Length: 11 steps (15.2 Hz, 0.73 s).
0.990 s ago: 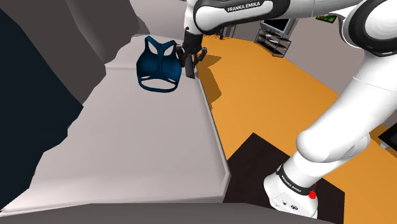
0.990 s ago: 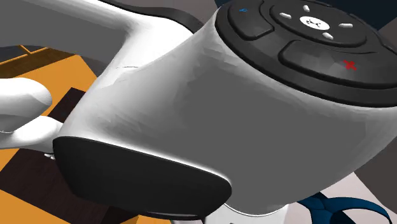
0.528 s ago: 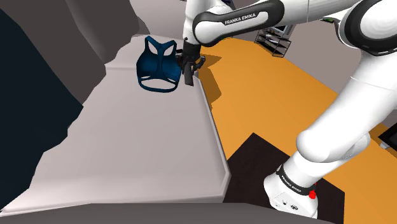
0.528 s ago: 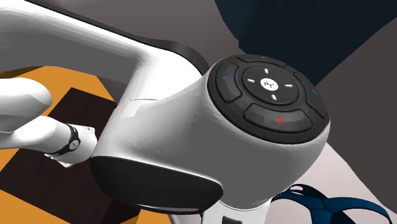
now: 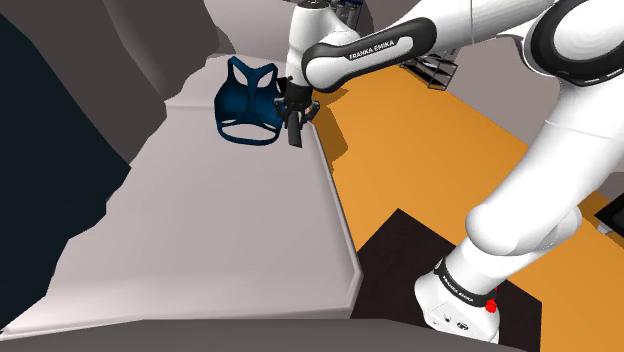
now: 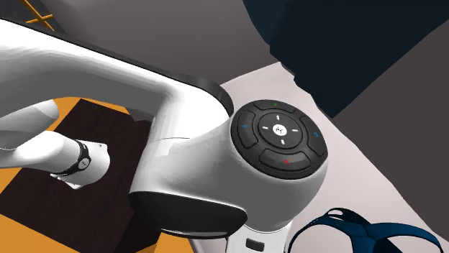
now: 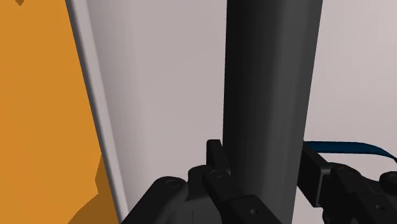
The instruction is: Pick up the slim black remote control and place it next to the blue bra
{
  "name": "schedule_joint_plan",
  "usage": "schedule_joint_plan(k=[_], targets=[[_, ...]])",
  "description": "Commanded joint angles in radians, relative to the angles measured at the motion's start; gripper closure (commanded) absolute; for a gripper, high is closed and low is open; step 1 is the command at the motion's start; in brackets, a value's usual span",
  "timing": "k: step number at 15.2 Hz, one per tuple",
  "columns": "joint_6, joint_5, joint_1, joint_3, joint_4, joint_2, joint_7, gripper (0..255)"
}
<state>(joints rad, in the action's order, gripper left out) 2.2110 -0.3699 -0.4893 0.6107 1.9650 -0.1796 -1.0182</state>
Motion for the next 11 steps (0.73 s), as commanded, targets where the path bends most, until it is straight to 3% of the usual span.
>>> schedule_joint_plan(k=[1, 11], targets=[[0.021, -0.017, 0.004, -0.004, 0.010, -0.016, -0.015, 255], [0.120, -0.103, 0.024, -0.031, 0.057, -0.092, -0.088, 255]])
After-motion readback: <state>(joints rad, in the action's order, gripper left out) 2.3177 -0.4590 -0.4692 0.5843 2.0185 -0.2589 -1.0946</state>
